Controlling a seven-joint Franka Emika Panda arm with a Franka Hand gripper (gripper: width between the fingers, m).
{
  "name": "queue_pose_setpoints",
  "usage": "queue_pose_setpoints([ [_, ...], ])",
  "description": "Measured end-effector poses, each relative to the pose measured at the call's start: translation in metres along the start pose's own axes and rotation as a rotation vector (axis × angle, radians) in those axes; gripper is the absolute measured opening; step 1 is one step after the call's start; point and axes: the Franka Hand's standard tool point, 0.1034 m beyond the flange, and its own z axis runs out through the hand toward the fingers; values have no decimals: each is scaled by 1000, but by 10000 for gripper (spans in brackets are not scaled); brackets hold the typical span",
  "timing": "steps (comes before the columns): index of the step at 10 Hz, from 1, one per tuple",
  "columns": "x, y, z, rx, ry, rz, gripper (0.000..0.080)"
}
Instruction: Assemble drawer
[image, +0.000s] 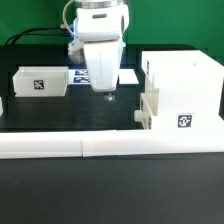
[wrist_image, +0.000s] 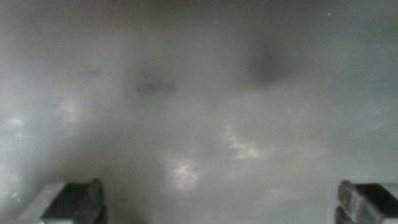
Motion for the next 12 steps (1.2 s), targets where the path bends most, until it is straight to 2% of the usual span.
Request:
queue_pose_setpoints([
  [1, -13, -3, -8, -27, -3, 25, 649],
  [2, -23, -12, -16, -42, -9, 59, 649],
  [4, -36, -23, -24, -59, -17, 119, 649],
  [5, -35, -23, -23, -57, -17, 116, 649],
  [8, -34, -24, -19, -52, -8, 319, 649],
  [9, -37, -21, -13, -70, 6, 405, 649],
  [11, -68, -39, -20, -92, 8, 692, 649],
  [12, -71, -47, -22, -107, 7, 766, 649],
])
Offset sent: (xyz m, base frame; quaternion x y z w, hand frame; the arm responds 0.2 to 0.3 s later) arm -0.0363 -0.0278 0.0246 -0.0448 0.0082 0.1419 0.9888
